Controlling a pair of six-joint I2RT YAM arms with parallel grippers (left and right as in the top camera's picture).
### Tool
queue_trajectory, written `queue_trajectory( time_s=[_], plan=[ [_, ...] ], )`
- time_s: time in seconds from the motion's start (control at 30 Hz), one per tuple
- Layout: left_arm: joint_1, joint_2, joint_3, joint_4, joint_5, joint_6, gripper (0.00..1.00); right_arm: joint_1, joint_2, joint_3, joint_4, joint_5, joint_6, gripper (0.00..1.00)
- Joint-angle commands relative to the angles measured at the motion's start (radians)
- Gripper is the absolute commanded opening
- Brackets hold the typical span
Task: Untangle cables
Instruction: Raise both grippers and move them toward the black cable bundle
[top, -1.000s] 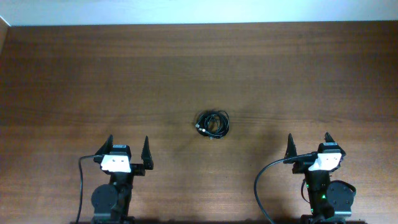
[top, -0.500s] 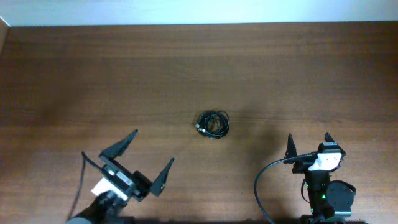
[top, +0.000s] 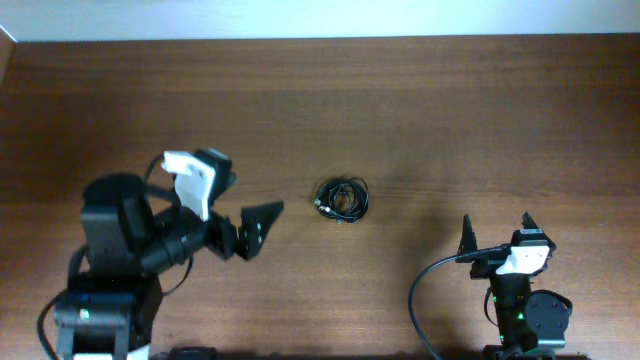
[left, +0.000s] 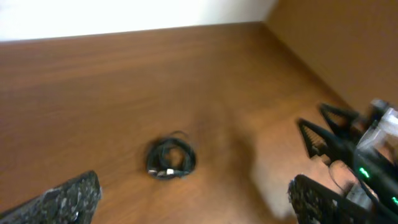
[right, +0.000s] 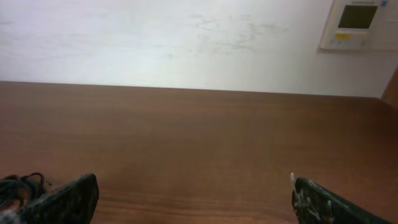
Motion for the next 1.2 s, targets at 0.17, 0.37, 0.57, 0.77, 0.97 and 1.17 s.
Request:
queue_trajectory(
  time_s=[0.17, 0.37, 0.57, 0.77, 0.97, 1.17],
  plan=[
    [0.002, 0.344, 0.286, -0.247, -0.1, -0.081, 0.99, -0.006, -0.006, -0.005, 0.133, -0.92, 0.489, 0.98],
    [0.002, 0.454, 0.285, -0.333, 0.011, -0.08, 0.99, -0.036, -0.004, 0.182, 0.613, -0.973, 0.529, 0.98],
    [0.002, 0.513, 0.285, -0.354, 0.01, -0.08, 0.99, -0.355, 0.217, 0.94, -0.605, -0.879, -0.069, 0.98],
    [0.002, 0.514, 0.285, -0.354, -0.041, -0.08, 0.99, -0.379, 0.617, 1.258, -1.188, -0.732, -0.126, 0.98],
    [0.002, 0.514, 0.285, -0.354, -0.092, -0.08, 0.99, -0.379, 0.851, 1.282, -1.226, -1.061, 0.036, 0.98],
    [0.002, 0.514, 0.285, -0.351, -0.092, -0.08, 0.99, -0.098, 1.032, 1.366, -1.357, -0.278, 0.198, 0.97]
  ],
)
